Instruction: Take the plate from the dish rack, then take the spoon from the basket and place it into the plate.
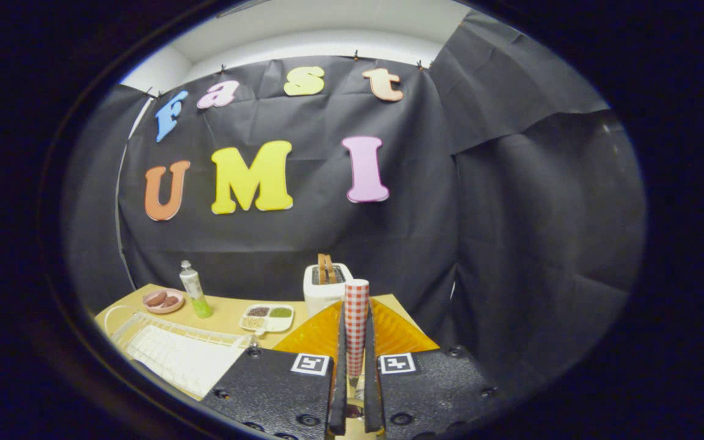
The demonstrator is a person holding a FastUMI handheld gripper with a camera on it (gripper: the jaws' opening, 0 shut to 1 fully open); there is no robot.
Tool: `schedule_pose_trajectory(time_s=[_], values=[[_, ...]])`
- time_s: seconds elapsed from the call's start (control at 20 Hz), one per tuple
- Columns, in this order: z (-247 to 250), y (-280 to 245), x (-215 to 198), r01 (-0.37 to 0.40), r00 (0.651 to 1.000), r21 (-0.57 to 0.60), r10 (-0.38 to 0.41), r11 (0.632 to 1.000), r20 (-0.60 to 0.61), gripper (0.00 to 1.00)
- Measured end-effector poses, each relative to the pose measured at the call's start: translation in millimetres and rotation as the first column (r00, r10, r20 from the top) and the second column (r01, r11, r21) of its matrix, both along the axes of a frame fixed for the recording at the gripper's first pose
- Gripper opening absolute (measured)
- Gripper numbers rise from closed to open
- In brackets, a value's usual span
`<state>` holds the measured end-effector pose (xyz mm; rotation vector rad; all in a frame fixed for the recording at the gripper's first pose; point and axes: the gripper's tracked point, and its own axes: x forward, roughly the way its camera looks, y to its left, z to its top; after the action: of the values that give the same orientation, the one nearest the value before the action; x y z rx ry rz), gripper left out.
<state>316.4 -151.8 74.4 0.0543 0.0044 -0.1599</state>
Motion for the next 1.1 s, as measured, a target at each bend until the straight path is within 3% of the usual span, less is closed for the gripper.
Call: schedule_pose_trajectory(time_s=[0.25, 0.45, 0.8, 1.1], values=[[29, 67, -77, -0.018, 0.99, 0.007, 0.017, 1.0, 0.139, 0.17], [20, 118, -120, -0.039, 0.984, 0.016, 0.035, 0.999, 0.173, 0.17], [-50, 210, -155, -0.137, 0.985, 0.006, 0.135, 0.991, 0.107, 0.18], [-105, 257, -171, -0.123, 0.986, -0.012, 0.124, 0.992, 0.112, 0.18]])
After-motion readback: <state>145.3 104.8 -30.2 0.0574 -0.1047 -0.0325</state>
